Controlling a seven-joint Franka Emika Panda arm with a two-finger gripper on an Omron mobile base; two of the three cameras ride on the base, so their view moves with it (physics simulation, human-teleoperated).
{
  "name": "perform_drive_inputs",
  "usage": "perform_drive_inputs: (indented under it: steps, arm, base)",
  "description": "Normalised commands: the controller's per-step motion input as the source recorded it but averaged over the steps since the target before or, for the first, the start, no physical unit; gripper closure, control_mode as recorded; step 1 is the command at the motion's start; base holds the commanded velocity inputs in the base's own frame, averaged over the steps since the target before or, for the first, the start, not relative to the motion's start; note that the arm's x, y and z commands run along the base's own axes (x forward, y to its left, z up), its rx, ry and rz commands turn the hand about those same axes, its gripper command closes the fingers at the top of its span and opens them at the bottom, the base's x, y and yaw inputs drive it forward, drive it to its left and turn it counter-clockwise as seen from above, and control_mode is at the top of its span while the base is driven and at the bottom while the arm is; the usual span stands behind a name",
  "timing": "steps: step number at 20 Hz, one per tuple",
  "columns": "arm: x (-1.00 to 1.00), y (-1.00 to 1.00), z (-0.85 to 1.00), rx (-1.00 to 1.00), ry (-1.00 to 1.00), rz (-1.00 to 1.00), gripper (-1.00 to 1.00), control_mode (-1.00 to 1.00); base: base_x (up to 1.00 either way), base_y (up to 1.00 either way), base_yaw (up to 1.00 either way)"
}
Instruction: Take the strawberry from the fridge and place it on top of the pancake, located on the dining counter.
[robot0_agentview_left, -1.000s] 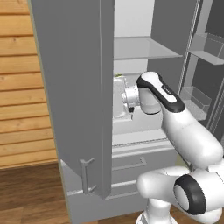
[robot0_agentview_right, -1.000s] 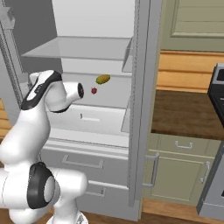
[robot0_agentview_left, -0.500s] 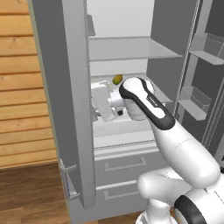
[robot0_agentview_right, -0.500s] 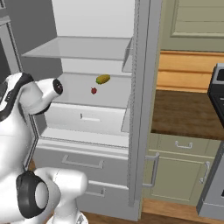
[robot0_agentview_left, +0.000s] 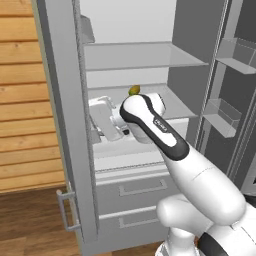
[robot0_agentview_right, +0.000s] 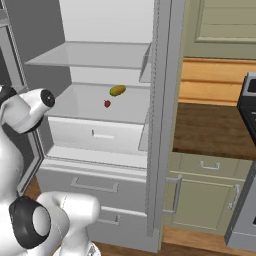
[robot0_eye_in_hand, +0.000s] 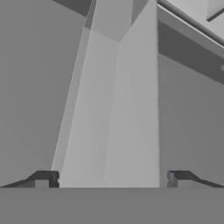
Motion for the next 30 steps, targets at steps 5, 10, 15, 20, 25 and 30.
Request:
perform_drive_inputs:
  steps: [5,10,15,20,25,30]
  arm:
    - [0.04,0.33,0.00,0.00,0.04,0.00,-1.00,-1.00]
    - [0.03,0.46,0.00,0.00,0.08,0.00,-1.00,-1.00]
    - [0.00,0.18,0.00,0.00,0.09,0.00,-1.00,-1.00]
    - [0.00,-0.01,0.00,0.00,0.09,0.00,-1.00,-1.00]
    - [0.00,-0.45,0.01,0.00,0.02,0.00,-1.00,-1.00]
    - [0.00,-0.36,0.18,0.01,0.00,0.00,-1.00,-1.00]
  base:
    - [0.00,0.00,0.00]
    - [0.00,0.00,0.00]
    - [0.00,0.00,0.00]
    - [0.00,0.00,0.00]
    - [0.00,0.00,0.00]
    - [0.00,0.00,0.00]
